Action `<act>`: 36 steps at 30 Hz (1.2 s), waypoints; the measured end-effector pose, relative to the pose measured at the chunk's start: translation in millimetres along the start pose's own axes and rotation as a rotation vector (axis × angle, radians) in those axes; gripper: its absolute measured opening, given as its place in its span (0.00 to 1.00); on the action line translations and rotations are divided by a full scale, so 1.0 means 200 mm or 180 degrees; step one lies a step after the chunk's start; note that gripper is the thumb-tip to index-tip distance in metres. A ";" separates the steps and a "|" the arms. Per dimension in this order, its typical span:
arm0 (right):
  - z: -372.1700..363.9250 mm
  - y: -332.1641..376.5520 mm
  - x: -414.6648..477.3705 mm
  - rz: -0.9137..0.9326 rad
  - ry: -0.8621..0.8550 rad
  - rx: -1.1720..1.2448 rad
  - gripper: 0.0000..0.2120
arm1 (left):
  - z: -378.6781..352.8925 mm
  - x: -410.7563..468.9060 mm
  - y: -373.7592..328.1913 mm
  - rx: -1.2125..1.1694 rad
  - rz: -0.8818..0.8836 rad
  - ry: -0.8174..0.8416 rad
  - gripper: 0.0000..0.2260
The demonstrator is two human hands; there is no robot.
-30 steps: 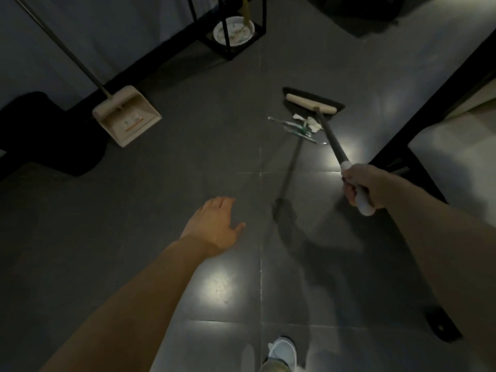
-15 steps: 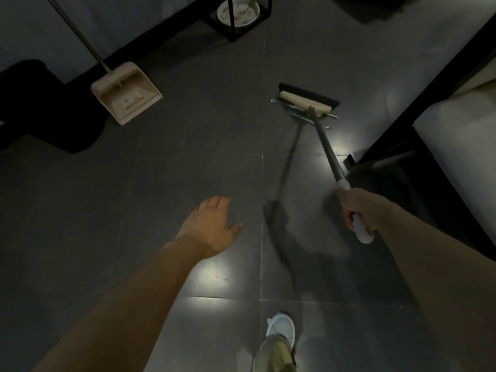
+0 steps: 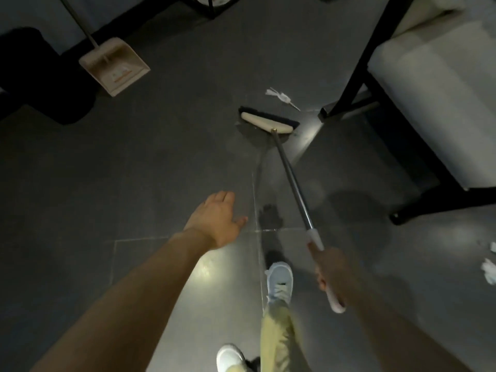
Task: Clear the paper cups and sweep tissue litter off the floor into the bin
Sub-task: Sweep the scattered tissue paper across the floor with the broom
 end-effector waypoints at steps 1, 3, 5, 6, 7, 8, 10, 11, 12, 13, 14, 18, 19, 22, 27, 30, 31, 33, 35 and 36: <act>0.01 -0.06 -0.04 -0.0004 -0.0012 0.0051 0.23 | -0.02 -0.05 -0.02 -0.0015 0.0001 0.0032 0.30; 0.05 -0.11 -0.07 0.0141 -0.0057 -0.0003 0.22 | -0.04 -0.13 -0.06 -0.0010 -0.0021 0.0038 0.29; 0.12 -0.06 -0.05 0.0494 -0.0177 -0.0145 0.16 | -0.03 -0.17 -0.10 -0.0024 -0.0052 0.0002 0.29; 0.15 -0.01 -0.04 0.0668 -0.0203 -0.0145 0.10 | -0.02 -0.17 -0.12 -0.0046 -0.0049 -0.0019 0.29; 0.18 0.04 -0.02 0.0814 -0.0187 -0.0106 0.10 | -0.02 -0.17 -0.13 -0.0072 -0.0034 -0.0042 0.29; 0.20 0.09 0.00 0.0935 -0.0157 -0.0060 0.14 | 0.00 -0.17 -0.14 -0.0084 -0.0020 -0.0077 0.29; 0.25 0.19 0.04 0.1199 -0.0110 -0.0087 0.18 | 0.02 -0.15 -0.15 -0.0085 0.0057 -0.0104 0.29; 0.28 0.26 0.06 0.1358 -0.0146 -0.0145 0.17 | 0.03 -0.14 -0.15 -0.0076 0.0126 -0.0097 0.29; 0.30 0.33 0.11 0.1498 -0.0180 -0.0206 0.16 | 0.04 -0.13 -0.15 -0.0070 0.0194 -0.0103 0.29; 0.31 0.40 0.18 0.1585 -0.0206 -0.0289 0.16 | 0.04 -0.12 -0.15 -0.0067 0.0257 -0.0114 0.29; 0.32 0.47 0.25 0.1658 -0.0238 -0.0387 0.18 | 0.06 -0.10 -0.15 -0.0075 0.0321 -0.0141 0.29; 0.33 0.78 0.51 0.1707 -0.0141 -0.0304 0.24 | 0.10 0.00 -0.14 -0.0104 0.0658 -0.0283 0.29; 0.33 0.85 0.56 0.1586 -0.0086 -0.0181 0.23 | 0.09 0.02 -0.13 -0.0112 0.0732 -0.0306 0.29; 0.33 1.04 0.71 0.1323 -0.0009 0.0017 0.21 | 0.06 0.07 -0.13 -0.0183 0.0914 -0.0361 0.30; 0.25 1.16 0.87 0.1242 0.0075 0.0047 0.16 | -0.03 0.08 -0.15 -0.0245 0.1059 -0.0364 0.29; 0.19 1.07 0.92 0.0827 0.0239 -0.0119 0.14 | -0.08 0.06 -0.14 -0.0196 0.1112 -0.0337 0.29; 0.18 1.03 0.93 0.0775 0.0289 -0.0224 0.14 | -0.09 0.05 -0.13 -0.0198 0.1119 -0.0330 0.29; 0.18 0.96 0.90 0.0787 0.0415 -0.0427 0.14 | -0.12 0.02 -0.13 -0.0195 0.1136 -0.0310 0.29; 0.21 0.89 0.85 0.0763 0.0563 -0.0519 0.14 | -0.14 -0.01 -0.16 -0.0171 0.1108 -0.0292 0.29; 0.23 0.84 0.82 0.0733 0.0629 -0.0571 0.13 | -0.16 -0.04 -0.18 -0.0172 0.1086 -0.0285 0.29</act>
Point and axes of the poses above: each hand's wrist, its own x-axis towards the middle knuckle, its own z-axis out of the back of the hand, y = z × x, the point moved 10 cm from there along x, towards the middle knuckle, and after that the axes turned 14 degrees about -y, right-handed, at the moved point
